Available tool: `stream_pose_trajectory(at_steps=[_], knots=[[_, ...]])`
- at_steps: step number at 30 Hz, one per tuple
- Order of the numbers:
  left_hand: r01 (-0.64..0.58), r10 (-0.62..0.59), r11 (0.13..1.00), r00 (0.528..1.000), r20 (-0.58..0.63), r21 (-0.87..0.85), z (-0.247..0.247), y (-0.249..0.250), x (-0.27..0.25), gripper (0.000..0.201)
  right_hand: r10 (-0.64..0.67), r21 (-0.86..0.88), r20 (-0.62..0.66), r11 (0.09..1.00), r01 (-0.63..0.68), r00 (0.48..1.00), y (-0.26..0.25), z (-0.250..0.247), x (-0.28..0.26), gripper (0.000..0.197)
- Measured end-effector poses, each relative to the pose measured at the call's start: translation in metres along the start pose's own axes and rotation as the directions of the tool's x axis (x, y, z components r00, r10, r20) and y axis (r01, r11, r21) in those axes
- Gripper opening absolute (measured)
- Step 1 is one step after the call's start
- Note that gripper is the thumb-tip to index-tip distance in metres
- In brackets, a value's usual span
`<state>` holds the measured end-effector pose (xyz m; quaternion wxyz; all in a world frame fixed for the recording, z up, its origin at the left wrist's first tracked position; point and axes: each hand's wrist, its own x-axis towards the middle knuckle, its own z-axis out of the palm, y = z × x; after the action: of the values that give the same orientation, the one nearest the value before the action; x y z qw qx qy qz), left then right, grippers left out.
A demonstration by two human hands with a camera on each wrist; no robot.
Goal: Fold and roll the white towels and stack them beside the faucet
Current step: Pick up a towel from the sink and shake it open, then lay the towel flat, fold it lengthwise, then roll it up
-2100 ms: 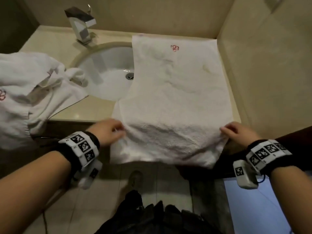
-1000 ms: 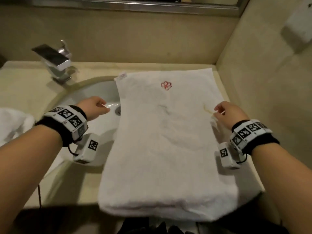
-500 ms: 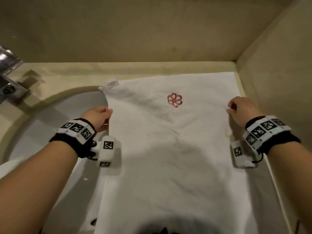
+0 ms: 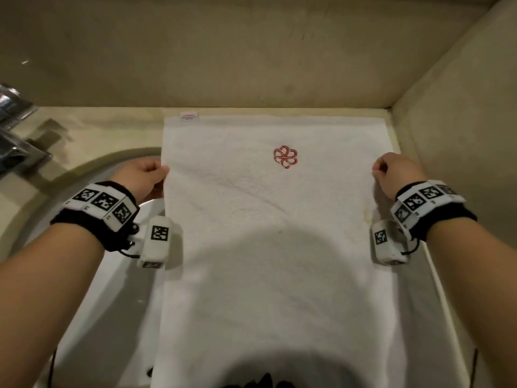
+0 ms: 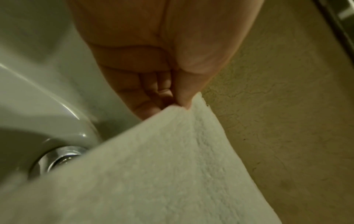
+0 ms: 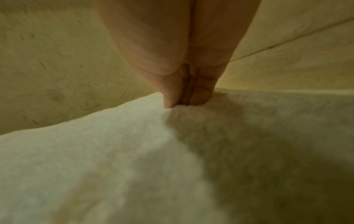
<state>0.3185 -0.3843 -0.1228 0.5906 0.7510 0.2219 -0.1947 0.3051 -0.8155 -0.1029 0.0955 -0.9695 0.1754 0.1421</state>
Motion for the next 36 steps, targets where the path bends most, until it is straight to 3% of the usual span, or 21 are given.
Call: stream_pose_trajectory(at_steps=[14,16,19,21,23,25,28,32,34,36], knots=[[-0.016,0.025,0.993,0.997,-0.075,0.114,0.007,0.005,0.011,0.021,0.049,-0.034,0.026,0.998,-0.048,0.998,-0.002,-0.011,0.031,0.009],[-0.035,0.06,0.98,0.991,-0.12,0.194,0.009,0.006,0.005,0.007,0.035,0.004,0.016,0.999,-0.035,0.999,-0.001,-0.013,0.018,0.015],[-0.107,0.178,0.931,0.968,-0.179,0.349,0.014,0.008,-0.016,0.032,-0.021,0.057,0.014,0.998,0.021,1.0,0.002,-0.023,-0.021,0.028],[-0.196,0.25,0.896,0.964,-0.09,0.398,0.019,0.011,-0.045,0.032,-0.079,0.085,-0.029,0.993,0.081,0.996,0.008,-0.031,-0.061,0.03],[-0.294,0.282,0.83,0.954,0.098,0.475,0.026,0.007,-0.085,0.023,-0.114,0.099,-0.083,0.988,0.122,0.99,0.019,-0.032,-0.112,0.027],[-0.4,0.288,0.736,0.915,0.283,0.546,0.03,-0.008,-0.131,0.013,-0.136,0.092,-0.105,0.985,0.146,0.985,0.034,-0.022,-0.165,0.025],[-0.549,0.282,0.476,0.835,0.472,0.687,0.029,-0.044,-0.198,0.006,-0.1,0.103,-0.064,0.989,0.106,0.993,0.055,0.01,-0.241,0.025],[-0.628,0.146,0.23,0.777,0.612,0.743,0.021,-0.102,-0.26,0.021,0.045,0.036,0.093,0.998,-0.048,0.995,0.087,0.07,-0.316,0.027],[-0.635,0.108,0.121,0.772,0.626,0.763,0.018,-0.129,-0.278,0.026,0.116,0.041,0.065,0.992,-0.119,0.991,0.098,0.09,-0.339,0.023],[-0.616,0.154,0.081,0.785,0.601,0.784,0.018,-0.147,-0.287,0.027,0.143,0.08,0.015,0.986,-0.144,0.99,0.105,0.098,-0.344,0.018]])
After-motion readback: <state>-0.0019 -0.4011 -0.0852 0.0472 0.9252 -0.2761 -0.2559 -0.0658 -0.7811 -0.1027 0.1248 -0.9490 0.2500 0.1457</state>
